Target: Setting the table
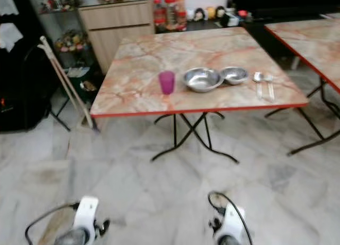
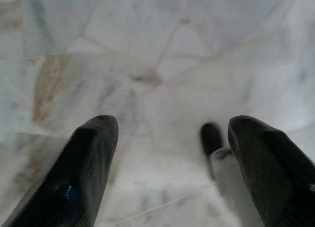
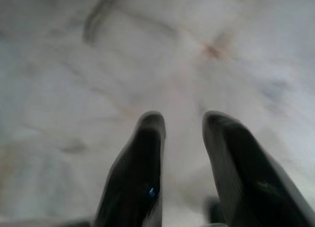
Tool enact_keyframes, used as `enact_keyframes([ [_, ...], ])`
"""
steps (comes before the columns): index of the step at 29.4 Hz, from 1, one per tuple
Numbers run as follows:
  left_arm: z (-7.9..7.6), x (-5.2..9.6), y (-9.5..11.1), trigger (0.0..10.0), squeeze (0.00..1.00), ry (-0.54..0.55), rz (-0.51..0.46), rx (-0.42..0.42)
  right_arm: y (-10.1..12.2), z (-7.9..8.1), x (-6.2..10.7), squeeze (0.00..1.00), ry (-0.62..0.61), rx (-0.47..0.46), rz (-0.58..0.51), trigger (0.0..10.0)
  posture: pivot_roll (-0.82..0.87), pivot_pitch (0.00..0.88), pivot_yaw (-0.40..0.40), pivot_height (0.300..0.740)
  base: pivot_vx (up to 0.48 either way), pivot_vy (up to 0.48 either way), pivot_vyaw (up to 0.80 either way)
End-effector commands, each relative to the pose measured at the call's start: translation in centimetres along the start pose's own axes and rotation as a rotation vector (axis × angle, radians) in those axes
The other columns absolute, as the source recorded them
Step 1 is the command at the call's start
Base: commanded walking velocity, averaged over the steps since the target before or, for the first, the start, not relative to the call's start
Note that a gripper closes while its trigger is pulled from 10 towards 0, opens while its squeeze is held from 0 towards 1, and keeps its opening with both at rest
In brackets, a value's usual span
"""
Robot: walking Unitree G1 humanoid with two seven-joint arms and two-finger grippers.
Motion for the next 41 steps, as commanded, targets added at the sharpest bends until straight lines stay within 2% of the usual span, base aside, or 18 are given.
enact_keyframes([
  [1,-0.62,-0.19,0.68,10.0,0.00,-0.013,-0.016,-0.004,-0.71,-1.13,0.22,0.00,-0.025,0.006,0.022,10.0,-0.04,0.000,0.065,0.740,0.416,0.000,0.00],
  [9,-0.71,-0.17,0.53,10.0,0.00,-0.016,-0.014,-0.004,-0.88,-1.12,0.22,0.00,-0.020,0.014,0.036,10.0,-0.05,0.000,0.061,0.740,0.415,0.000,-0.32],
  [25,-0.56,-0.07,-0.02,10.0,0.00,-0.018,0.004,-0.025,-1.24,-1.13,0.33,0.00,-0.015,0.038,0.042,10.0,-0.05,0.000,0.064,0.740,0.388,0.000,0.00],
  [41,-0.30,0.01,-0.17,10.0,0.00,-0.006,-0.003,0.000,-1.21,-0.82,0.29,0.00,-0.009,0.048,0.044,10.0,-0.04,0.000,0.055,0.740,0.000,0.000,0.00],
])
Point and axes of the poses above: a point about 5 cm out from each wrist's last joint towards the gripper, its own x axis pointing back from the gripper into the wrist, its own y axis along the axis of the wrist's last joint, z = x × y, the point moved 4 cm from there along -x, pointing out of the wrist towards the gripper, and after that the axes turned 12 degrees about x, right-handed, at the moved point
